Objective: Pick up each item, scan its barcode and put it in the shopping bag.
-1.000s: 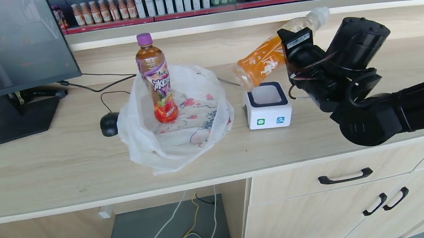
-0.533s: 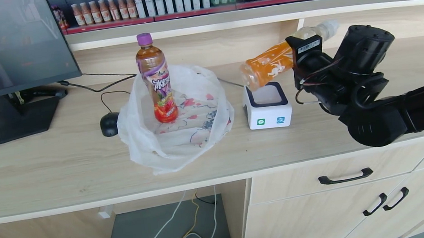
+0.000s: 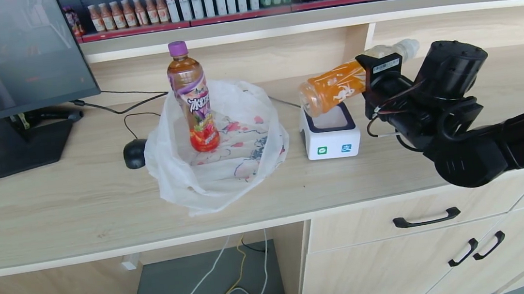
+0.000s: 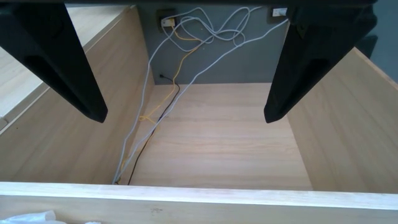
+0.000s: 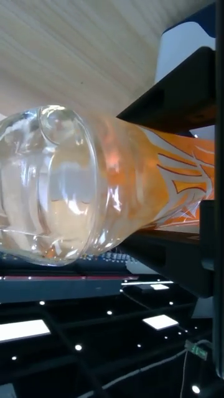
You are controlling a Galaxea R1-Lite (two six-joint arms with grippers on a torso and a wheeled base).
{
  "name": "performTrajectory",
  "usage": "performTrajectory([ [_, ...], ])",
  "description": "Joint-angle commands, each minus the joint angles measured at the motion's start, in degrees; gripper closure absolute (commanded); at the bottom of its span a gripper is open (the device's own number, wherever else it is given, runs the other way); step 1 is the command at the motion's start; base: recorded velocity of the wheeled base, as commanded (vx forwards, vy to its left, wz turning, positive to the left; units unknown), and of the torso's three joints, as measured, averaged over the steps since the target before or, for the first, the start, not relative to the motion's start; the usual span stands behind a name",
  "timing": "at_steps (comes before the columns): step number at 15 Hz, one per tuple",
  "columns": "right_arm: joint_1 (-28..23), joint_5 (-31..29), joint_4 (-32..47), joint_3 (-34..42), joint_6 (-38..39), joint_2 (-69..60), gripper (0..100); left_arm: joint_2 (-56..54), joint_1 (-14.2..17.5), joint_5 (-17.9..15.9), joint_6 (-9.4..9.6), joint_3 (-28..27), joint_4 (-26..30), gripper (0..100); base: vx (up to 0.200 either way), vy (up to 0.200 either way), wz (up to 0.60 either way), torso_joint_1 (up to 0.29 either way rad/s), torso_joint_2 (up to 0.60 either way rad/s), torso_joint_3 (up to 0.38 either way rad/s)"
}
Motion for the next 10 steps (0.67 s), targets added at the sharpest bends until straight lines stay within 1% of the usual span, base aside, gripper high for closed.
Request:
performTrajectory([
  [1, -0.1, 0.0, 0.0, 0.1, 0.4, -0.4, 100, 0.1, 0.0, 0.0, 0.00, 0.0, 0.0, 0, 0.000, 0.000, 0.00, 0.000, 0.00, 0.000],
  [4, -0.4, 0.1, 0.0, 0.3, 0.9, -1.9, 100, 0.0, 0.0, 0.0, 0.00, 0.0, 0.0, 0, 0.000, 0.000, 0.00, 0.000, 0.00, 0.000],
  [7, -0.4, 0.1, -0.1, 6.4, 3.8, -5.5, 100, 0.1, 0.0, 0.0, 0.00, 0.0, 0.0, 0, 0.000, 0.000, 0.00, 0.000, 0.00, 0.000],
  [10, -0.4, 0.1, -0.1, 7.8, 4.0, -6.0, 100, 0.0, 0.0, 0.0, 0.00, 0.0, 0.0, 0, 0.000, 0.000, 0.00, 0.000, 0.00, 0.000],
])
